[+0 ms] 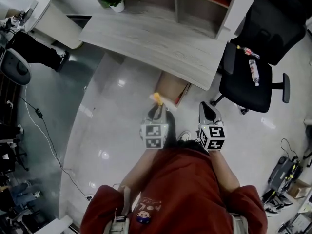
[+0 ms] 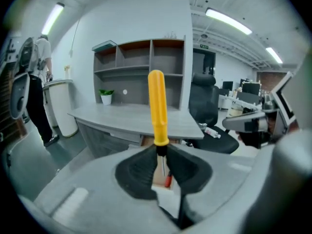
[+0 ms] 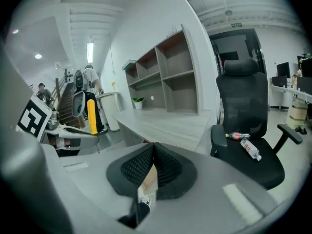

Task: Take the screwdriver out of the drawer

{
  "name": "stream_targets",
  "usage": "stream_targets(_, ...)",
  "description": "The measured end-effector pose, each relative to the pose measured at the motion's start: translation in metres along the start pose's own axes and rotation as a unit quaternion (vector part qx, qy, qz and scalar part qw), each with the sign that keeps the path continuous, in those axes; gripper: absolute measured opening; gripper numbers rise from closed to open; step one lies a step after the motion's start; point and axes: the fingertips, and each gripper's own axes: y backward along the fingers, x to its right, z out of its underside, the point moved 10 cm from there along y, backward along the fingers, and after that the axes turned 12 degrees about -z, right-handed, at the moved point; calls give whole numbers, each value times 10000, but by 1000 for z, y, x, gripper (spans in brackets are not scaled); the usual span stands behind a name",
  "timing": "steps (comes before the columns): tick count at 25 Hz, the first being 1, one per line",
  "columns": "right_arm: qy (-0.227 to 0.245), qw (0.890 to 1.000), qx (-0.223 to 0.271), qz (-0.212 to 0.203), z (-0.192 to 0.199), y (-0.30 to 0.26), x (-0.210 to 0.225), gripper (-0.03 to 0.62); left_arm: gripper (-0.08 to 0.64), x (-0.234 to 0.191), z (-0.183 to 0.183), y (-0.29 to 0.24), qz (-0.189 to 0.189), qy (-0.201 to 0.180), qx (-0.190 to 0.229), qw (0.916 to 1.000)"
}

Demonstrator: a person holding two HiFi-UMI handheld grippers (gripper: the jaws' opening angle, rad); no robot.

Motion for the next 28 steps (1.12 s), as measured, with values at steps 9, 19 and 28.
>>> stream_targets(9,83,9999,30,64,4,12,-2,0,54,7,3,7,74,39,87,9999)
stream_targets(19,95,9999,59,31,3,12,-1,2,54,11,1,8,144,-6,65,9999)
stream_targets(28,175,9997,140,-29,0,15,-7,2,54,12,-1,13,192,-102,124,9997)
